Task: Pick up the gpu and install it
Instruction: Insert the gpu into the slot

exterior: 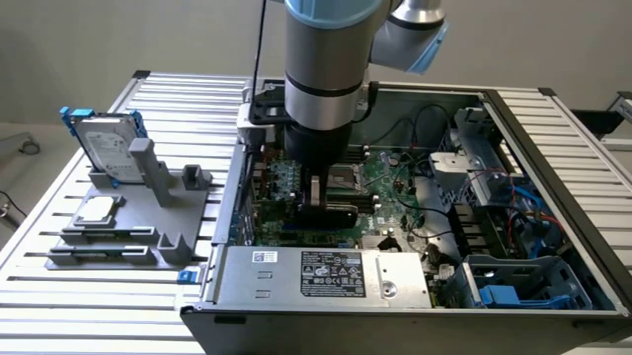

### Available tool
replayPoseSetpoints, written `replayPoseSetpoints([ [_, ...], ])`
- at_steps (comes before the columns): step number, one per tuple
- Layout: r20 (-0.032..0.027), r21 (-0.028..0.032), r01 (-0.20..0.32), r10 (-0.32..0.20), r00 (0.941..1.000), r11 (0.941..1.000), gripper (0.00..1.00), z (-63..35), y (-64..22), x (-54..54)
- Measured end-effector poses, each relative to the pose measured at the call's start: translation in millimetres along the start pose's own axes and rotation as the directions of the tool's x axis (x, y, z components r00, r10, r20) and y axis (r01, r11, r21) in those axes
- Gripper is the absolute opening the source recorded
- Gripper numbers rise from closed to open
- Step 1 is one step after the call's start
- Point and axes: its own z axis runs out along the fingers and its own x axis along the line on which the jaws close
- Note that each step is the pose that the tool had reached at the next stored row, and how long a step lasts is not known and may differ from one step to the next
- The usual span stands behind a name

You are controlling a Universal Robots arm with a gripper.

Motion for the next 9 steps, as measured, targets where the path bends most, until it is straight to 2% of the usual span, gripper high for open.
replayPoseSetpoints([
  [7, 0.0000, -0.0042, 0.000, 0.000, 1.0000, 1.0000, 0.40, -28.7, 0.8, -1.6],
  [8, -0.0001, -0.0047, 0.000, 0.000, 1.0000, 1.0000, 0.38, -31.6, 0.9, -1.7],
  [9, 0.0000, -0.0049, 0.000, 0.000, 1.0000, 1.0000, 0.32, -32.6, 0.9, -1.8],
])
